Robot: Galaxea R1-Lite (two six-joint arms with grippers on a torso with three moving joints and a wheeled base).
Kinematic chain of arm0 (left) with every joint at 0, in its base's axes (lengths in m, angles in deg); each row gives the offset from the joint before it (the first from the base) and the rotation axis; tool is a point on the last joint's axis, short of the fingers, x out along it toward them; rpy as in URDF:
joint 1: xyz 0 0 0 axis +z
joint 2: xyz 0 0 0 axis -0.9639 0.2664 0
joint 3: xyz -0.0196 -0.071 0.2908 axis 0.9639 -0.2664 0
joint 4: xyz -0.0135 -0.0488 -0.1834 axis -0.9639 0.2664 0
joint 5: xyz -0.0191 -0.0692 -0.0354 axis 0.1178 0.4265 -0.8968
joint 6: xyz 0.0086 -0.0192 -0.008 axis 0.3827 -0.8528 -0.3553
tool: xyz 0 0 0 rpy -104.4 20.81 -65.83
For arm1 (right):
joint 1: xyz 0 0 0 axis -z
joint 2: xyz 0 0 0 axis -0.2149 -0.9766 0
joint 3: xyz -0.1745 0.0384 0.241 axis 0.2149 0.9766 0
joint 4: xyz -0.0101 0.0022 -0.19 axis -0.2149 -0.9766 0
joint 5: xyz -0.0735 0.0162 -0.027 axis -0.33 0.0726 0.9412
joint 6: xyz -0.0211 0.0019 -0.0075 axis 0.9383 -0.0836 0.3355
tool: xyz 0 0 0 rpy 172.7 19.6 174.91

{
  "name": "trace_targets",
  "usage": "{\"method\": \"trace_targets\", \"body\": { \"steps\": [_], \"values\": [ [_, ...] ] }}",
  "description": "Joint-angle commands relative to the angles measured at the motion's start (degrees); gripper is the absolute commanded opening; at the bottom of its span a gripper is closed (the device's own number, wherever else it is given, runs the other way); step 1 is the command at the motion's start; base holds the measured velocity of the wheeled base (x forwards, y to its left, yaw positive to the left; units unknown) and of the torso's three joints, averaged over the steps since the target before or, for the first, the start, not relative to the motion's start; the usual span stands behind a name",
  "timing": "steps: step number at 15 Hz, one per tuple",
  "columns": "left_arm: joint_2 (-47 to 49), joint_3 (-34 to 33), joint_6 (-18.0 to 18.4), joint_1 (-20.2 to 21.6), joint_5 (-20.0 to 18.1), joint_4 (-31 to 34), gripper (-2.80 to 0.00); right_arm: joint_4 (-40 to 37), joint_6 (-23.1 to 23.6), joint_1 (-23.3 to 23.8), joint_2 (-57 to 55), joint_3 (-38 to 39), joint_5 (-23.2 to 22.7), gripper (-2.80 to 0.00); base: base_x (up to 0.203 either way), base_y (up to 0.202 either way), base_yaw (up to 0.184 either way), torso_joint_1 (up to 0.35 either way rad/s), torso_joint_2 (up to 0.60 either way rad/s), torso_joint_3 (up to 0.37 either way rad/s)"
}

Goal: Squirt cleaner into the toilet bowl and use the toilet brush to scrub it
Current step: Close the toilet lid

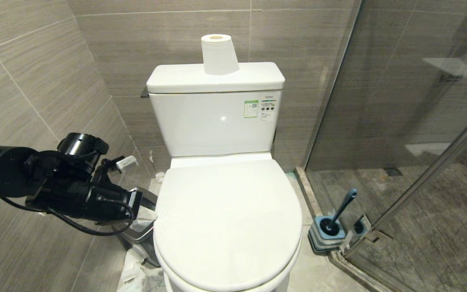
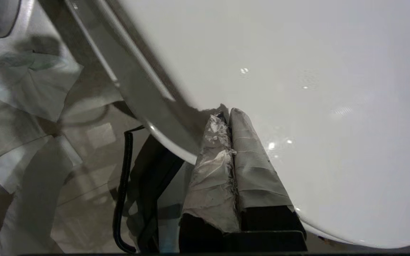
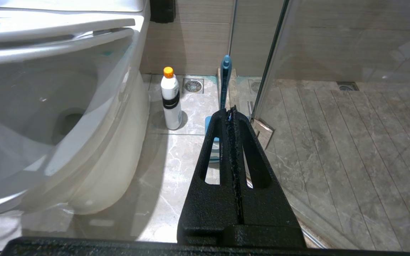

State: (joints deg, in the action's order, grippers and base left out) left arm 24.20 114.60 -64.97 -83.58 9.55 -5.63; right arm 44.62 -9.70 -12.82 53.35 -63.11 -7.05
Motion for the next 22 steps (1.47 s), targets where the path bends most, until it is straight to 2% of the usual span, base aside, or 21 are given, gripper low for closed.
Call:
{"method": "trace_targets", "body": {
  "steps": [1, 10, 19, 22],
  "values": [
    [0.31, -0.67, -0.05, -0.11, -0.12, 0.05, -2.8, 0.03, 0.01, -0.02, -0.08, -0.01, -0.02, -2.8, 0.0, 0.0, 0.0, 0.0, 0.0, 0.0],
    [1.15, -3.33, -0.22, -0.57, 0.31, -1.64, -2.8, 0.03, 0.01, -0.02, -0.08, -0.01, -0.02, -2.8, 0.0, 0.0, 0.0, 0.0, 0.0, 0.0],
    [6.74, -4.89, -0.35, -2.56, 0.33, -11.51, -2.8, 0.03, 0.01, -0.02, -0.08, -0.01, -0.02, -2.8, 0.0, 0.0, 0.0, 0.0, 0.0, 0.0],
    [7.82, -8.16, 0.04, -2.65, 1.01, -21.25, -2.8, 0.03, 0.01, -0.02, -0.08, -0.01, -0.02, -2.8, 0.0, 0.0, 0.0, 0.0, 0.0, 0.0]
  ]
}}
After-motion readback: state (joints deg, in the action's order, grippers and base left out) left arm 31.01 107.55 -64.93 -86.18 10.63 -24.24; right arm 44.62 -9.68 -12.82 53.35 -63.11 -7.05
